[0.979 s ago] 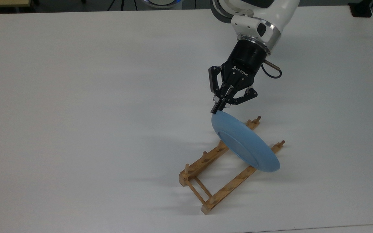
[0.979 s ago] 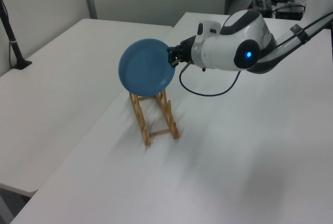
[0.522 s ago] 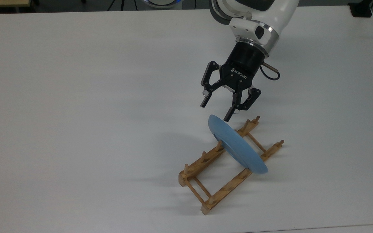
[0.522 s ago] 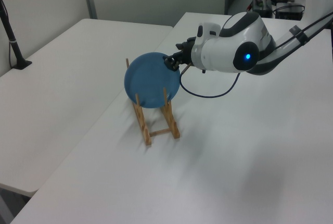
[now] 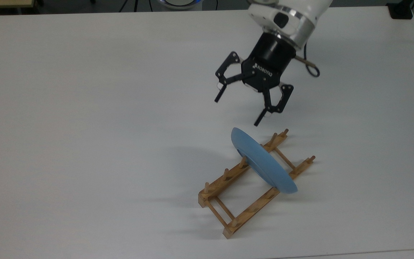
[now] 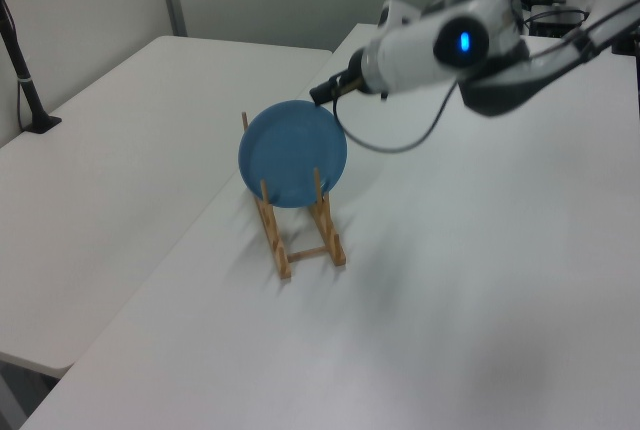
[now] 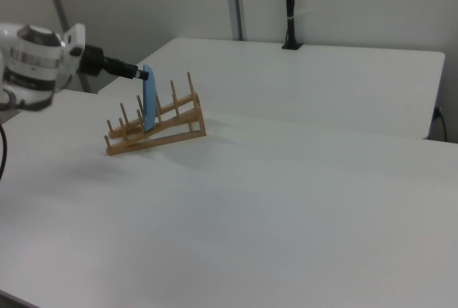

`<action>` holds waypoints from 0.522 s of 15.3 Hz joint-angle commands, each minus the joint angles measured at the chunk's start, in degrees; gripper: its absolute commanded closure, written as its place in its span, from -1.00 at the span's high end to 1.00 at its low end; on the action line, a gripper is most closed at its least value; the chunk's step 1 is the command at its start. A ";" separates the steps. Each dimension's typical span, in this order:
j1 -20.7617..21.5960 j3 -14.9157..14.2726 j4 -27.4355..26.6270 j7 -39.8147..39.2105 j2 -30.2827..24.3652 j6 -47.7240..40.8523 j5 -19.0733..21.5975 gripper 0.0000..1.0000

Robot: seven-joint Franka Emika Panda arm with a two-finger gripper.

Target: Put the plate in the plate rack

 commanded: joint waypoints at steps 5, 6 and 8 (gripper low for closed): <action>-4.75 -0.59 0.55 -30.30 -15.47 -12.13 44.63 1.00; -5.19 -0.77 0.55 -34.17 -16.79 -15.47 48.32 1.00; -7.12 -1.64 0.81 -44.00 -19.43 -22.50 57.63 1.00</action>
